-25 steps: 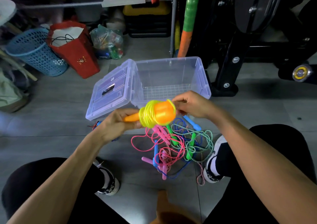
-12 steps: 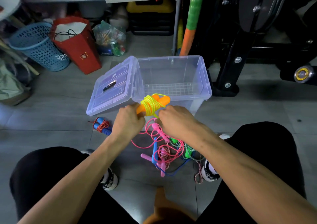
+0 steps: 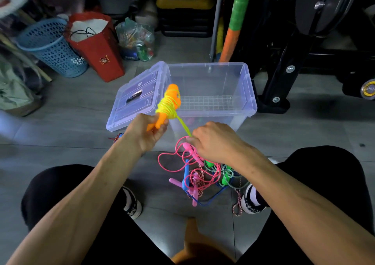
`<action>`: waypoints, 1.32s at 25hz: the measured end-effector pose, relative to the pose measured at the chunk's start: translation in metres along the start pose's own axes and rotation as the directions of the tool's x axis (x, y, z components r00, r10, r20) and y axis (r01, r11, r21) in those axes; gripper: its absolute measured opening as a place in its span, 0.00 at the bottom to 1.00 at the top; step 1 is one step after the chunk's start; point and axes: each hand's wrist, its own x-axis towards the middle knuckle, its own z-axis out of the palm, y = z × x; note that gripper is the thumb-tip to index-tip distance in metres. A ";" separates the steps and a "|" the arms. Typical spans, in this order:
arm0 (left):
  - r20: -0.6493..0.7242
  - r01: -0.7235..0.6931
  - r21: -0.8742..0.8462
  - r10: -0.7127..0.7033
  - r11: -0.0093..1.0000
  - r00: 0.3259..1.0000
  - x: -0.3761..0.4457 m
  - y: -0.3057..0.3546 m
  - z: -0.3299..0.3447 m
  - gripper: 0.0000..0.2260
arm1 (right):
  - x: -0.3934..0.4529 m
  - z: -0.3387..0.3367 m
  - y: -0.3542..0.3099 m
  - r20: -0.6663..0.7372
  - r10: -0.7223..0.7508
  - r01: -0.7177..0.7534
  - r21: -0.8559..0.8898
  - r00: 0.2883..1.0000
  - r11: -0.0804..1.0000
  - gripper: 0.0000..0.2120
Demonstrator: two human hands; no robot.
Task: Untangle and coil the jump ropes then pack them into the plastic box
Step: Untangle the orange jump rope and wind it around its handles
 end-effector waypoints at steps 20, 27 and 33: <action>0.632 -0.555 0.737 0.684 -0.385 0.364 -0.026 -0.064 0.024 0.11 | 0.015 -0.020 0.024 -0.106 0.580 0.061 0.993 0.808 0.096 0.14; 0.623 -0.595 0.724 0.701 -0.349 0.346 -0.032 -0.059 0.034 0.10 | 0.015 -0.016 0.030 -0.137 0.653 0.179 0.984 0.745 0.002 0.06; 0.654 -0.533 0.721 0.688 -0.443 0.314 -0.036 -0.054 0.040 0.12 | 0.013 -0.010 0.029 -0.521 0.587 0.132 0.807 0.620 0.576 0.13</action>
